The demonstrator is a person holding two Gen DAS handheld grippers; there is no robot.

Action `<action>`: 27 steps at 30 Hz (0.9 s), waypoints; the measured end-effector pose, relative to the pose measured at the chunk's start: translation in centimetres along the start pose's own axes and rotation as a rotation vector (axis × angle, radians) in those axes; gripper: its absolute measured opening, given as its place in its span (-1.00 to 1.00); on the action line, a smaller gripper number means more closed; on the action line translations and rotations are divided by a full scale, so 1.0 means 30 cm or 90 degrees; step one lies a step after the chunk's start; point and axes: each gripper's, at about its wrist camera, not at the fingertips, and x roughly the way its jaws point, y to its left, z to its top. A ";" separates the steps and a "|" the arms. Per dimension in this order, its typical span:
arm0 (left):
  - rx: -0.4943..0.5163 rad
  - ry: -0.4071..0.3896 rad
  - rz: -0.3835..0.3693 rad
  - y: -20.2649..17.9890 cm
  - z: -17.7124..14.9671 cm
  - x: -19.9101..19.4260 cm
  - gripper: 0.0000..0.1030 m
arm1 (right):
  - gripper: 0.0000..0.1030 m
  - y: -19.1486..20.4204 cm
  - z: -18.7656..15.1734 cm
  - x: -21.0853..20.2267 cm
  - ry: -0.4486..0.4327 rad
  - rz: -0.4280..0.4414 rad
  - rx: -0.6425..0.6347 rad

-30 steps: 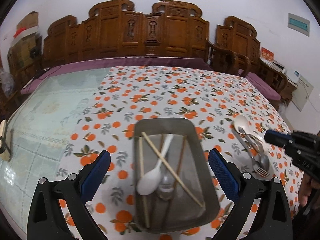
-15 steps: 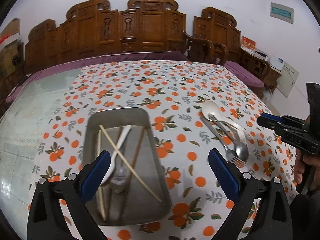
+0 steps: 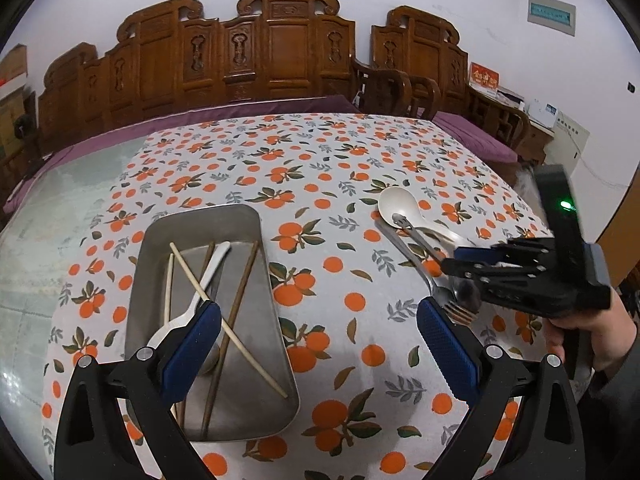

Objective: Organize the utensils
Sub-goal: 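Grasp the metal spoon with a smiley-face handle using the right tool, then grasp a metal fork with the left tool while the right holds the smiley spoon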

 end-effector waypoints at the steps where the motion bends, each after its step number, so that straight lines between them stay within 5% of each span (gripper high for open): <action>1: 0.000 0.002 0.001 -0.003 -0.002 0.003 0.84 | -0.40 -0.002 0.006 0.015 0.011 -0.007 0.000; 11: 0.011 0.002 -0.001 -0.044 -0.009 0.000 0.84 | -0.47 0.035 0.036 0.050 0.065 -0.039 -0.025; 13: 0.020 -0.002 0.007 -0.055 -0.009 -0.001 0.84 | -0.84 0.037 0.037 0.055 0.066 -0.041 -0.027; 16: 0.031 -0.008 0.024 -0.066 -0.010 -0.003 0.84 | -0.86 0.031 0.034 0.052 0.069 -0.034 -0.023; 27: 0.044 0.004 0.026 -0.126 0.006 0.014 0.84 | -0.87 -0.022 0.038 -0.098 -0.010 0.031 0.007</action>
